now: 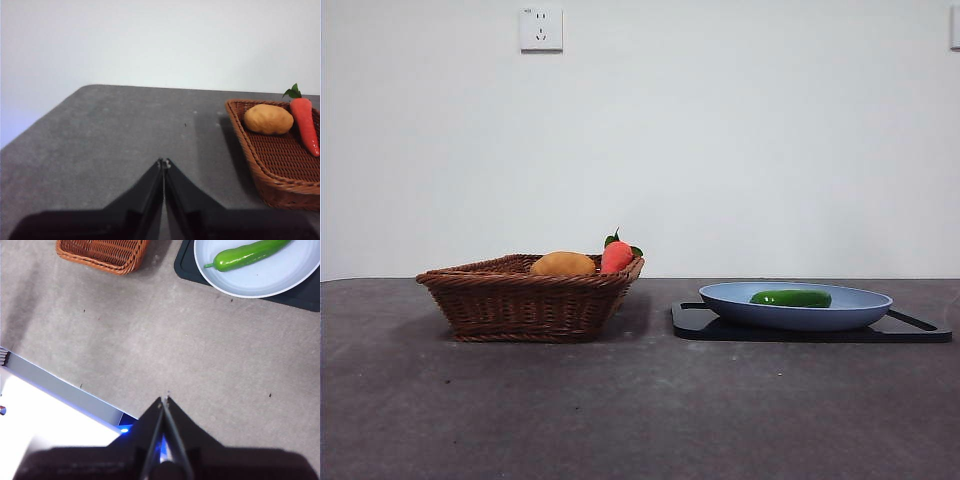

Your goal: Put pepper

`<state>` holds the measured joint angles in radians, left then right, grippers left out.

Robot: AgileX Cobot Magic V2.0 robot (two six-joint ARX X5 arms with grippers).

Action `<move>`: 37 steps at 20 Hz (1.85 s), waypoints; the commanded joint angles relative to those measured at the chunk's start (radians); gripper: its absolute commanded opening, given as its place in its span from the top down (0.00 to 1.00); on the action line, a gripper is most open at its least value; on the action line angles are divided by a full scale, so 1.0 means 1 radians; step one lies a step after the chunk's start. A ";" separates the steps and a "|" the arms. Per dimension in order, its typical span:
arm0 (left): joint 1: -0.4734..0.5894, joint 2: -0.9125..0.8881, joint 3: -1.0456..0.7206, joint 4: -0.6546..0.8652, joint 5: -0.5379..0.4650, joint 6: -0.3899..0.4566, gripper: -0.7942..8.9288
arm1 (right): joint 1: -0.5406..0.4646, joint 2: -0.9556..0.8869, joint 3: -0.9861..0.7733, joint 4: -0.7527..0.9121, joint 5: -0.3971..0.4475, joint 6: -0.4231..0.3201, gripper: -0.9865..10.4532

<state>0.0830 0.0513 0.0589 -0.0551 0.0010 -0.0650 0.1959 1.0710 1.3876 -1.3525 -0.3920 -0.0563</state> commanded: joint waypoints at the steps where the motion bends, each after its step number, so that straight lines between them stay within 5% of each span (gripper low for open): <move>1: 0.004 -0.021 -0.026 0.016 0.000 -0.020 0.91 | 0.001 0.006 0.019 -0.006 0.002 0.006 0.90; 24: 0.004 -0.029 -0.052 -0.024 0.003 -0.040 0.91 | 0.001 0.006 0.019 -0.006 0.002 0.006 0.90; 26: 0.004 -0.029 -0.052 -0.024 0.003 -0.040 0.91 | -0.010 0.001 0.019 0.027 0.005 -0.039 0.90; 32: 0.004 -0.029 -0.052 -0.021 0.003 -0.040 0.91 | -0.093 -0.232 -0.124 0.474 0.002 0.030 0.90; 37: 0.004 -0.029 -0.052 -0.021 0.003 -0.040 0.91 | -0.134 -0.504 -0.547 0.909 0.010 0.030 0.90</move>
<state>0.0830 0.0257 0.0177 -0.0883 0.0032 -0.0986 0.0628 0.5671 0.8616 -0.4732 -0.3882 -0.0372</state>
